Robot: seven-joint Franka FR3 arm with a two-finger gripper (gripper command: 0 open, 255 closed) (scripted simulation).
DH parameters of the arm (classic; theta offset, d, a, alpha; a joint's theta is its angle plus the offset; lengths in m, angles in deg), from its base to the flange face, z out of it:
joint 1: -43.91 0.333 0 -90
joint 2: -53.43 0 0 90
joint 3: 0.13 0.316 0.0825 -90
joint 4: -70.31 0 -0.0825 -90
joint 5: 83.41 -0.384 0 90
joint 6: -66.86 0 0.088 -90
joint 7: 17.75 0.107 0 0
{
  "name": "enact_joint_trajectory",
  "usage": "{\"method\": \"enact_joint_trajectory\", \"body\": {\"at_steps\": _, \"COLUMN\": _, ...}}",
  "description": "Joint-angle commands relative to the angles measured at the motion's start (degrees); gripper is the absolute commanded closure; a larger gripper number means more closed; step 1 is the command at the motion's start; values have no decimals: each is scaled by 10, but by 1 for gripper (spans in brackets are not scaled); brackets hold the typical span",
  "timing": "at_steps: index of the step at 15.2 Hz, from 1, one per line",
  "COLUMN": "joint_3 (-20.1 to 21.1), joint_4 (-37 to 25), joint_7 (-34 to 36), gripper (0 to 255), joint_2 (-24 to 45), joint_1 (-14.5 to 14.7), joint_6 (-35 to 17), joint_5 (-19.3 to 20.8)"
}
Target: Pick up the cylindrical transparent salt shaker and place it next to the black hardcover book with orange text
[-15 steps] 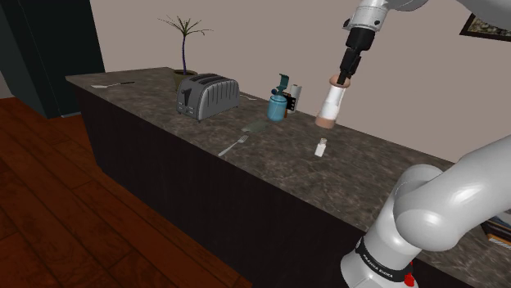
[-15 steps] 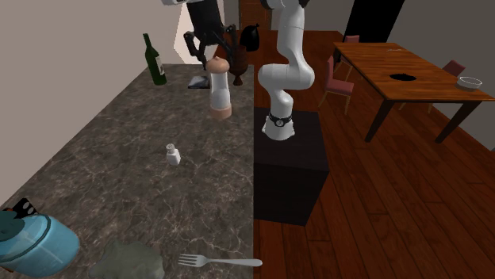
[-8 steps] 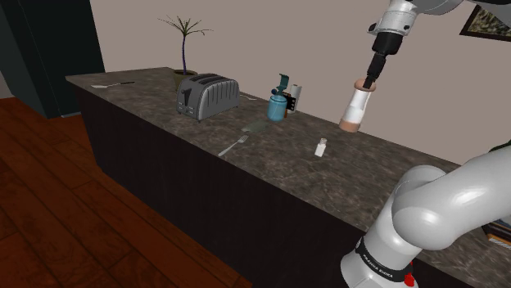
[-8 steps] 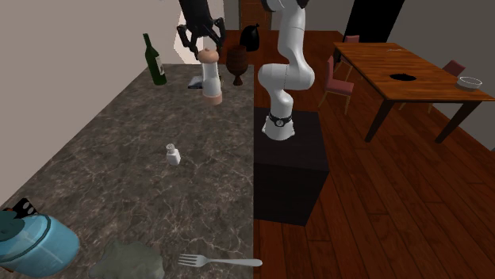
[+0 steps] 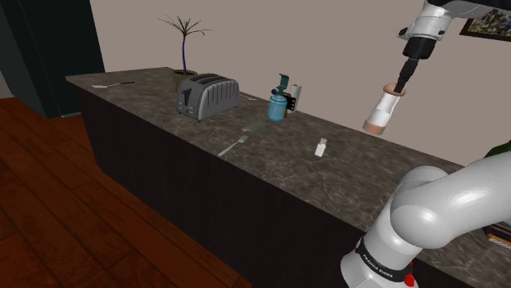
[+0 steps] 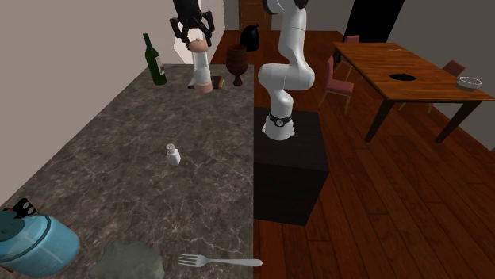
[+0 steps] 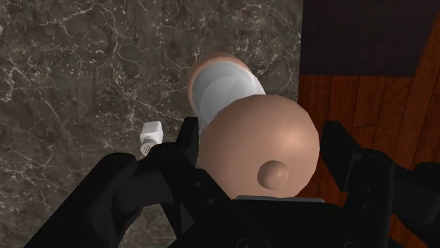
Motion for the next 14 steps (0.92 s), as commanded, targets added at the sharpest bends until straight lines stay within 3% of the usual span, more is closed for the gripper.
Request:
{"method": "enact_joint_trajectory", "body": {"at_steps": 1, "joint_3": -21, "joint_4": -13, "joint_7": -28, "gripper": 255, "joint_2": -1, "joint_1": -3, "joint_6": 8, "joint_5": 15}}
{"method": "enact_joint_trajectory", "body": {"at_steps": 8, "joint_3": -109, "joint_4": -73, "joint_7": -132, "gripper": 255, "joint_2": 9, "joint_1": 0, "joint_6": 29, "joint_5": 63}}
{"method": "enact_joint_trajectory", "body": {"at_steps": 14, "joint_3": -215, "joint_4": -152, "joint_7": -228, "gripper": 255, "joint_2": 35, "joint_1": 35, "joint_6": 41, "joint_5": 95}}
